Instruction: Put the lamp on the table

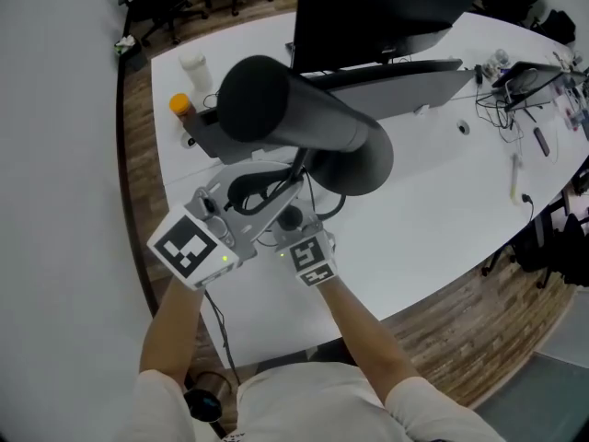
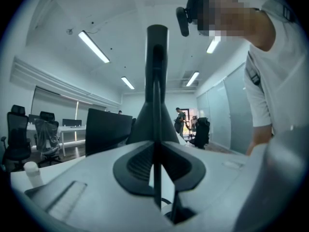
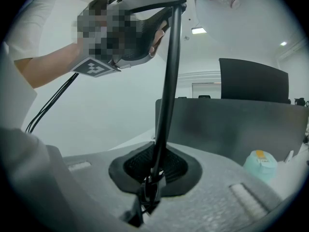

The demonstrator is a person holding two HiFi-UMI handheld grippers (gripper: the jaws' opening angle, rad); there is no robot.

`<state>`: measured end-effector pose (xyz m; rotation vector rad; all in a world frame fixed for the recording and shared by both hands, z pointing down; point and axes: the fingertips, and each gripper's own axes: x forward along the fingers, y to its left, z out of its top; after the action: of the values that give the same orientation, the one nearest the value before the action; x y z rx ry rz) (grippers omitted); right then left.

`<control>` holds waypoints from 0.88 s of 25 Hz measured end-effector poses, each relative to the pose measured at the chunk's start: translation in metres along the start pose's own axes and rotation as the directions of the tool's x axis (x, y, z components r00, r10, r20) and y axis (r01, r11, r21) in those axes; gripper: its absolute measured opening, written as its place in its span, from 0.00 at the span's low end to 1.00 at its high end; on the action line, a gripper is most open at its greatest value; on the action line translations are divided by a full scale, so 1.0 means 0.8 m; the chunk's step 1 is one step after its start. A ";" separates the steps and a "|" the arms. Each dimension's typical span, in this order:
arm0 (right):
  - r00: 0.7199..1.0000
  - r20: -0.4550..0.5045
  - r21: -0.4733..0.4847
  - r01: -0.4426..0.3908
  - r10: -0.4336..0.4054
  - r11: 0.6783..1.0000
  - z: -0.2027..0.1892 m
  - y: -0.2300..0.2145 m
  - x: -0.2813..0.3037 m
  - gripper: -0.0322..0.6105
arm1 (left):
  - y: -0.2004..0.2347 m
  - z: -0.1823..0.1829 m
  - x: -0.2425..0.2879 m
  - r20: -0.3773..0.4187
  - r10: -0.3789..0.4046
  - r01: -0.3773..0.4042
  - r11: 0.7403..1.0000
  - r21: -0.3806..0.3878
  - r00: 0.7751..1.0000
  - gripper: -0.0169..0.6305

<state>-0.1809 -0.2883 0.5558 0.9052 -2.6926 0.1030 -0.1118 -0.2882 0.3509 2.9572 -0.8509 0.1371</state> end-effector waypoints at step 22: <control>0.996 -0.042 -0.013 0.083 -0.083 0.996 -0.032 -0.020 0.111 0.10 | 0.096 -0.060 -0.010 -0.023 -0.032 0.032 0.999 0.011 0.999 0.08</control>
<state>-0.2317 -0.3482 0.6068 0.9986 -2.6099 0.0880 -0.1631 -0.3448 0.4006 2.9720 -0.8019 0.1741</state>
